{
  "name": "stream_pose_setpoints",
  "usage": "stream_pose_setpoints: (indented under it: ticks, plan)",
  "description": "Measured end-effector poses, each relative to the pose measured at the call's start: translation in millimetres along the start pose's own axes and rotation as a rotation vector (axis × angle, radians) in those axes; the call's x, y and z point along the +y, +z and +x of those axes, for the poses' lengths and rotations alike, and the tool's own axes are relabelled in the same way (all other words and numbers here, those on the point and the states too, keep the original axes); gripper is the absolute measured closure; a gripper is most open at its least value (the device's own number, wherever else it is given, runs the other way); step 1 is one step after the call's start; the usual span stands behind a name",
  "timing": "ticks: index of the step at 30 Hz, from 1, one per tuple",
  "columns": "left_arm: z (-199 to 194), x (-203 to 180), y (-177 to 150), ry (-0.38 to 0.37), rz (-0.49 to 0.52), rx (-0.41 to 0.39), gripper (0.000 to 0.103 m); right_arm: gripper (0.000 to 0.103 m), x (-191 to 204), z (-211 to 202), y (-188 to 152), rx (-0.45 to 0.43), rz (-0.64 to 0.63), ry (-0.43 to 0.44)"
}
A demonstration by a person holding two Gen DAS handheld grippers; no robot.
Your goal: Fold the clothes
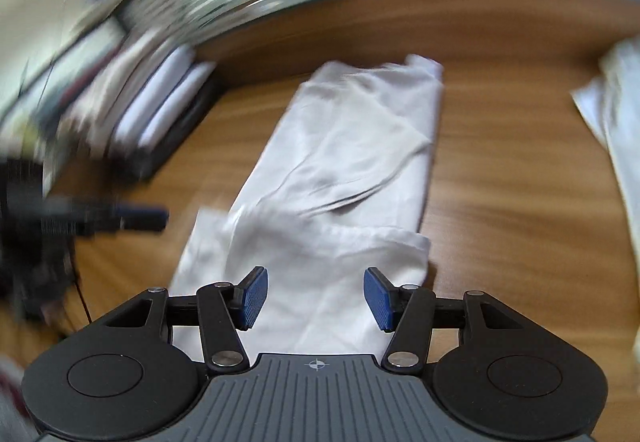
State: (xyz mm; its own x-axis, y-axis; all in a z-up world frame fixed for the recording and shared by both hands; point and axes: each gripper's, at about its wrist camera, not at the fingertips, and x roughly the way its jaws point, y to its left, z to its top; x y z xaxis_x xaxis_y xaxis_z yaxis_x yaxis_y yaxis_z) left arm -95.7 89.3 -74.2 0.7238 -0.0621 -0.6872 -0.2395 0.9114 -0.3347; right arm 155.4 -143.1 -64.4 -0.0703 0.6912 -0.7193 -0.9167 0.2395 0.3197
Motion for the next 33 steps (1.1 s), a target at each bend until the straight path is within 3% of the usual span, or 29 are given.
stream_pose_setpoints:
  ticks: [4, 9, 16, 21, 26, 33]
  plan:
    - [-5, -21, -18, -0.016, 0.114, 0.048, 0.059, 0.046, 36, -2, -19, 0.028, -0.215, 0.011]
    - [-1, -44, -46, 0.004, 0.250, 0.104, 0.053, 0.045, 64, 9, -44, 0.091, -0.350, 0.057]
    - [8, -55, -74, 0.030, 0.291, 0.131, 0.038, 0.047, 98, 39, -67, 0.121, -0.569, 0.066]
    - [13, -66, -84, 0.058, 0.348, 0.120, 0.033, 0.063, 110, 53, -81, 0.117, -0.728, 0.006]
    - [23, -81, -100, 0.092, 0.451, 0.119, 0.032, 0.067, 112, 47, -79, 0.071, -0.770, -0.031]
    - [38, -86, -116, 0.235, 0.581, 0.082, 0.032, 0.067, 110, 40, -63, 0.056, -0.737, -0.036]
